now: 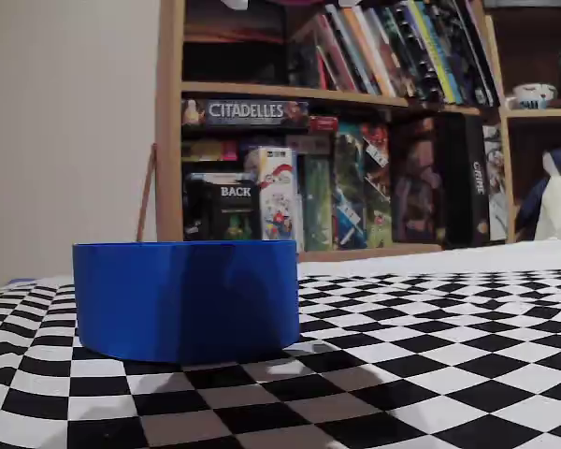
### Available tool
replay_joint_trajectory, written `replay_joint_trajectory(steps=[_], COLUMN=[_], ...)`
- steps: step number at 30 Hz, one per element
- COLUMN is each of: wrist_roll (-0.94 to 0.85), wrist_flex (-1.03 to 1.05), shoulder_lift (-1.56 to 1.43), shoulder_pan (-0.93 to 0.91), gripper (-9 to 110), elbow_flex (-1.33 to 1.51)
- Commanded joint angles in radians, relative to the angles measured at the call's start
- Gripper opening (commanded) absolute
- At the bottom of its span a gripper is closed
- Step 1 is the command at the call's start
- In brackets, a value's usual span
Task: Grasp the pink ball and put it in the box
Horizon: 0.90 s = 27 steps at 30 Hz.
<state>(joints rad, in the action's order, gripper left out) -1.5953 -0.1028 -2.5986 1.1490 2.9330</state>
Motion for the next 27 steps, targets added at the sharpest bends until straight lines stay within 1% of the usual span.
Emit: replay_joint_trajectory(steps=[1,9,27], wrist_roll=[0.003,0.005,0.005], wrist_flex=[-0.003,-0.005,-0.006], shoulder_lift=[0.023,0.104,0.359], shoulder_pan=[0.025,0.077,0.109], gripper=[0,0,0], elbow_flex=[-0.091,-0.147,-0.314])
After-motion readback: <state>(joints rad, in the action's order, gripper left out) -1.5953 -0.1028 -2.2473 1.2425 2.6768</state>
